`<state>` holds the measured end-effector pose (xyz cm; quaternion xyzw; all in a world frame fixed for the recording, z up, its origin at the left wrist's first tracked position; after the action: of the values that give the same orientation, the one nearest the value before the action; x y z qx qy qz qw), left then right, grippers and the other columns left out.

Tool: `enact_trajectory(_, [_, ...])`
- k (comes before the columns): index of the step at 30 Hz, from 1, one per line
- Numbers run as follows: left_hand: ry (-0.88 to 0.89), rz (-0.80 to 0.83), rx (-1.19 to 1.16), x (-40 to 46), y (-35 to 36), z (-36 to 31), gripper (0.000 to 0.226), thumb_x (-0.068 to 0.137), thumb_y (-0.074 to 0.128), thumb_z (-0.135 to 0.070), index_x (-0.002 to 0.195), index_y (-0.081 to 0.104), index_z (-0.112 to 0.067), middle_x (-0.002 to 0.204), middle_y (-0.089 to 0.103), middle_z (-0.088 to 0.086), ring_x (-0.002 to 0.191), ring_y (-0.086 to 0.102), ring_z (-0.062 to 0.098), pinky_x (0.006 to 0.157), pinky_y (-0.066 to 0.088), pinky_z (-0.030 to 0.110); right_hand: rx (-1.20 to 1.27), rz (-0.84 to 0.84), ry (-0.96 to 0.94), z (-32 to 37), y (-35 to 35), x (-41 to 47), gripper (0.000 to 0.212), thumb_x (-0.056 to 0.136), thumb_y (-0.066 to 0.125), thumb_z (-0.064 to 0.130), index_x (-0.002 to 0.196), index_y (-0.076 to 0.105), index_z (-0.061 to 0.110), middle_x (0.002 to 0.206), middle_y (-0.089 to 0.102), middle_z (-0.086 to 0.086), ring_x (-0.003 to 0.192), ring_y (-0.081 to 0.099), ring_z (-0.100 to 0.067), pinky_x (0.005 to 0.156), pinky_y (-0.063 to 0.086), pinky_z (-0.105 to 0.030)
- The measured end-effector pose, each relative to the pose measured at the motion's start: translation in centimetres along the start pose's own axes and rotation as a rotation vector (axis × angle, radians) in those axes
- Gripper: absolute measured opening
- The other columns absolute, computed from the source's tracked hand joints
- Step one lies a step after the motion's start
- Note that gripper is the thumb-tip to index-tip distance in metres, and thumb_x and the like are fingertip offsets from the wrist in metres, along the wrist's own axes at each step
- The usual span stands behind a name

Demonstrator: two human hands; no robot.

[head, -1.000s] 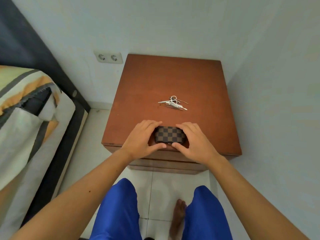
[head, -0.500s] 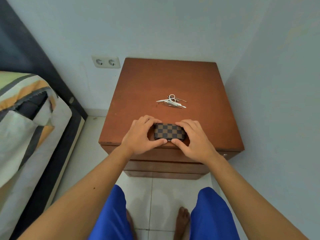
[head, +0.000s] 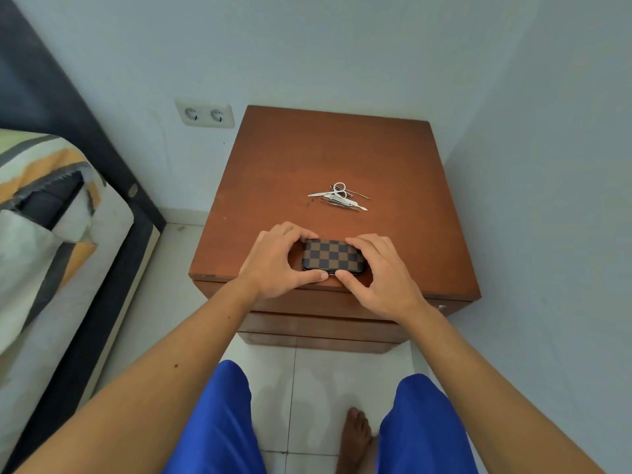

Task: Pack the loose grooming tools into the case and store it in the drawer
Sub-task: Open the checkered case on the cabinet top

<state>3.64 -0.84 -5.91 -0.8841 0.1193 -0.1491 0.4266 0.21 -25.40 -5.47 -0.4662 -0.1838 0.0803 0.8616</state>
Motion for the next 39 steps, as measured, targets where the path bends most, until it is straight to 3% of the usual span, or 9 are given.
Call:
enact_trajectory(8, [-0.006,0.007,-0.004,-0.1,-0.1,-0.1,0.068,0.073,0.075,-0.076,0.127,0.061,-0.037,0.123,0.058,-0.021,0.111,0.049,0.002,0.103,0.039,0.034,0.008,-0.013,0.022,0.2,0.2,0.2,0.061,0.091,0.072,0.052,0.140,0.056,0.019,0.135,0.055,0.007,0.127,0.044,-0.009,0.102,0.042,-0.021])
enact_trajectory(14, [-0.034,0.024,-0.016,0.2,0.0,-0.2,0.071,0.067,0.073,-0.080,0.125,0.061,-0.040,0.120,0.059,-0.022,0.108,0.049,0.001,0.099,0.037,0.032,0.076,-0.029,0.059,-0.2,0.0,0.5,0.051,0.094,0.071,0.047,0.136,0.062,0.019,0.127,0.059,0.010,0.118,0.047,-0.007,0.096,0.036,-0.010])
enact_trajectory(21, [-0.056,0.021,-0.029,0.1,-0.2,-0.2,0.070,0.069,0.084,-0.070,0.128,0.062,-0.038,0.119,0.059,-0.021,0.105,0.047,0.001,0.099,0.037,0.033,0.210,-0.116,0.140,-0.1,-0.3,2.0,0.043,0.094,0.061,0.059,0.114,0.076,0.024,0.107,0.068,0.013,0.098,0.060,-0.007,0.078,0.045,-0.015])
enact_trajectory(27, [-0.102,0.017,-0.030,0.0,-0.4,-0.6,0.069,0.067,0.091,-0.064,0.118,0.054,-0.035,0.111,0.055,-0.022,0.094,0.046,-0.002,0.089,0.036,0.029,0.341,-0.220,0.367,-0.4,-0.5,4.3,0.027,0.094,0.072,0.046,0.095,0.079,0.020,0.084,0.071,0.010,0.074,0.062,-0.002,0.064,0.043,-0.011])
enact_trajectory(33, [-0.097,0.002,-0.112,0.0,-0.4,-0.4,0.094,0.065,0.092,-0.063,0.144,0.048,-0.039,0.111,0.058,-0.024,0.100,0.049,-0.005,0.086,0.032,0.016,0.369,-0.277,0.449,-0.9,0.1,5.1,0.013,0.088,0.083,0.032,0.092,0.077,0.021,0.075,0.070,0.008,0.062,0.057,-0.001,0.061,0.044,-0.008])
enact_trajectory(39, [-0.075,-0.011,-0.128,-0.1,-0.4,-0.3,0.109,0.064,0.091,-0.064,0.156,0.039,-0.041,0.110,0.059,-0.022,0.098,0.054,0.002,0.089,0.031,0.014,0.346,-0.280,0.460,-1.1,0.4,5.1,0.027,0.085,0.086,0.029,0.109,0.077,0.022,0.080,0.068,0.008,0.064,0.055,-0.006,0.062,0.045,-0.008])
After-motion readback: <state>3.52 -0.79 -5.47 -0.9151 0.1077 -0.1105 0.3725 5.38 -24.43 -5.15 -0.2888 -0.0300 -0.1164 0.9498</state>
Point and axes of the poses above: each hand's wrist, its own x-axis towards the middle knuckle, its own y-axis out of the palm, z = x × y, the point moved 1 cm from there along x, towards the middle knuckle
